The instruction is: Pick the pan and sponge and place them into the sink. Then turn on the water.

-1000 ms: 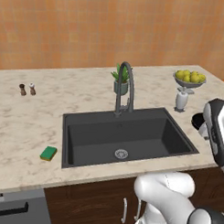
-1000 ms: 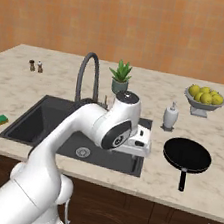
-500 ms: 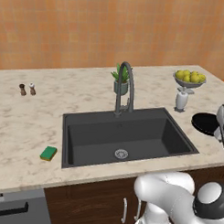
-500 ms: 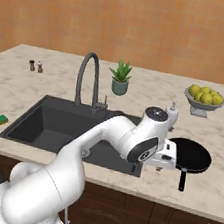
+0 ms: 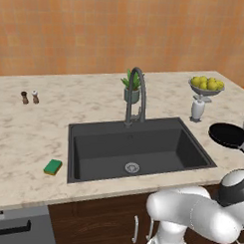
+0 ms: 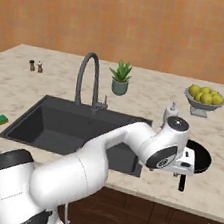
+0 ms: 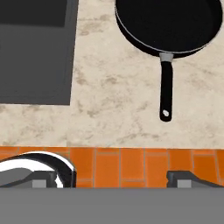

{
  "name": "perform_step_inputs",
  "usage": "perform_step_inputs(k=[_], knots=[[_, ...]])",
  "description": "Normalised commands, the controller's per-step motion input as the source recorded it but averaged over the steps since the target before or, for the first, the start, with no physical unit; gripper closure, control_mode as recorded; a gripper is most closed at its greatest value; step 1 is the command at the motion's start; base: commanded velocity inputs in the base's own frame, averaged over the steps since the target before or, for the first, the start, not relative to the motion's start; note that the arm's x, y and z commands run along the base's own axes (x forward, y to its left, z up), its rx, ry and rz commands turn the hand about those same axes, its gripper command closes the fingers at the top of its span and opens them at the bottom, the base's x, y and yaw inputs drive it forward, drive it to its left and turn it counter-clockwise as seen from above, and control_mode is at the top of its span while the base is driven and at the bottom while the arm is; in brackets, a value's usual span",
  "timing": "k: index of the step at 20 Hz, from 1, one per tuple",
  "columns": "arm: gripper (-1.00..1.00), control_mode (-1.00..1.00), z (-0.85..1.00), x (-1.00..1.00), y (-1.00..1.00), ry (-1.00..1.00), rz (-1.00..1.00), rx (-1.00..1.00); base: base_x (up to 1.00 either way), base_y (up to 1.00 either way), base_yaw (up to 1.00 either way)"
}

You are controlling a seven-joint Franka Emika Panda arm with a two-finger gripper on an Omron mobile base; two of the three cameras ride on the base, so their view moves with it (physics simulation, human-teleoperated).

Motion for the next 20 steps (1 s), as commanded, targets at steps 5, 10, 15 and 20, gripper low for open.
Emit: perform_step_inputs(k=[5,10,15,20], knots=[[-1.0,-1.0,-0.18,0.26,-0.45,0.0,0.0,0.01,0.0,0.0,0.0],[-1.0,-1.0,-0.17,0.33,-0.24,-0.03,0.0,0.0,0.0,0.0,0.0],[-1.0,-1.0,-0.24,0.31,-0.18,-0.01,0.0,0.0,0.0,0.0,0.0],[-1.0,-1.0,-0.25,0.24,-0.05,0.0,0.0,0.0,0.0,0.0,0.0]])
